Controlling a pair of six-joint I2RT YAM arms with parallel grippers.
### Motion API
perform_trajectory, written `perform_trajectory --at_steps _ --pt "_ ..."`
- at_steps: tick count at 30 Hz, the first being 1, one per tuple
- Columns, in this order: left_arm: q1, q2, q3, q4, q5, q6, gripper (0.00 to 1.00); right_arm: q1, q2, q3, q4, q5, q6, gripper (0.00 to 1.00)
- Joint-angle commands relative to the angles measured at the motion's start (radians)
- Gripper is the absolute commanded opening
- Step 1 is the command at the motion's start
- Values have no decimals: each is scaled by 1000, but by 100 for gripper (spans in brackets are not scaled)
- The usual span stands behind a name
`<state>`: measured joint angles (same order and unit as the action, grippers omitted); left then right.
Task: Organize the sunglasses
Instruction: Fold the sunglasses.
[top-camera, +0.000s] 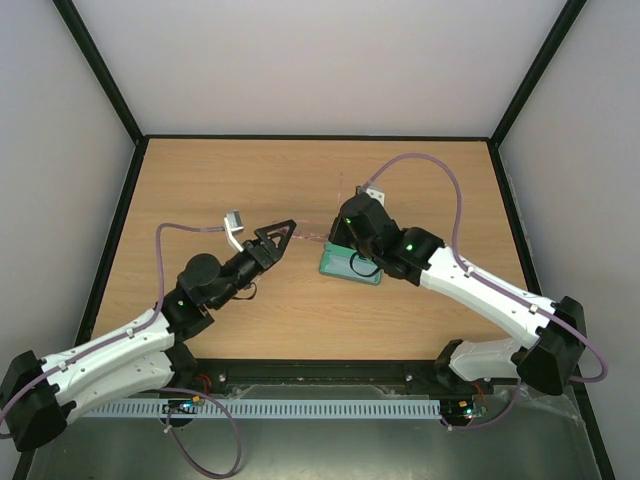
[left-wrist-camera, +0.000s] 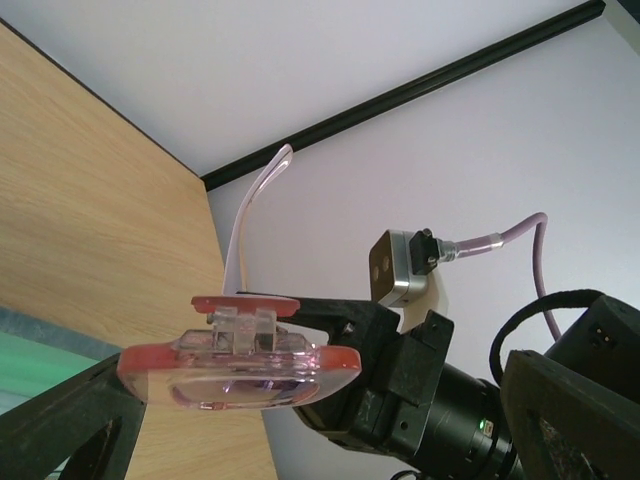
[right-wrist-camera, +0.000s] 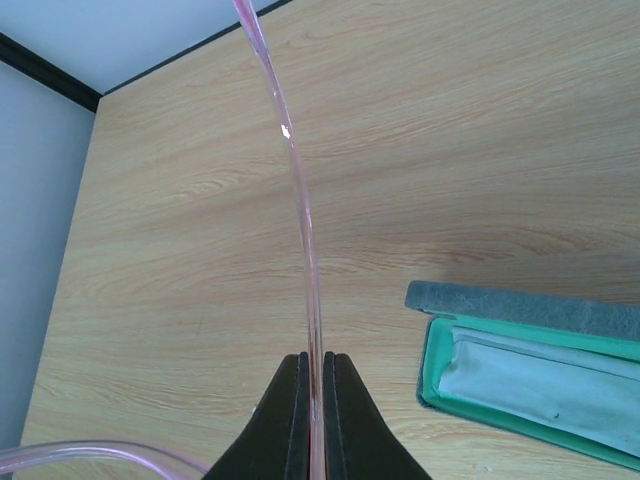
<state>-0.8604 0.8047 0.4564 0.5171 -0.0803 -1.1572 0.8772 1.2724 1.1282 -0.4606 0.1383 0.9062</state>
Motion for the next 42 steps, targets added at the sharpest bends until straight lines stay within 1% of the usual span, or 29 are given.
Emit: perform_trajectory --at_steps 1,11,13,18,22,25,27,29,31,33,35,40,42 --pt "-13 22 -10 89 -48 25 99 -2 -2 -28 33 -2 30 2" --pt "-41 55 17 49 -113 66 99 0 -1 -43 42 -21 36 2" --pt "-46 60 23 41 -123 73 96 0 -1 -42 42 -22 37 2" --pt "-50 78 29 44 -127 82 84 0 7 -33 43 -25 36 2" --pt "-51 82 32 44 -134 81 78 0 9 -33 43 -34 32 2" --pt "-51 87 37 29 -144 84 70 -1 6 -33 41 -34 31 2" --pt "-51 93 39 29 -148 83 68 0 4 -31 39 -37 31 2" --pt "-51 101 45 23 -151 83 64 0 4 -30 39 -39 30 2" --pt "-51 108 52 19 -151 83 62 0 4 -30 40 -43 28 2" --pt "-51 113 57 9 -153 82 56 -1 4 -30 40 -47 27 2" --pt "-51 115 60 2 -156 79 54 1 3 -33 43 -50 26 3" --pt "-51 110 59 -13 -169 77 53 4 -7 -41 46 -53 27 5" --pt "-52 110 59 -17 -170 77 52 4 -10 -45 46 -55 25 8"
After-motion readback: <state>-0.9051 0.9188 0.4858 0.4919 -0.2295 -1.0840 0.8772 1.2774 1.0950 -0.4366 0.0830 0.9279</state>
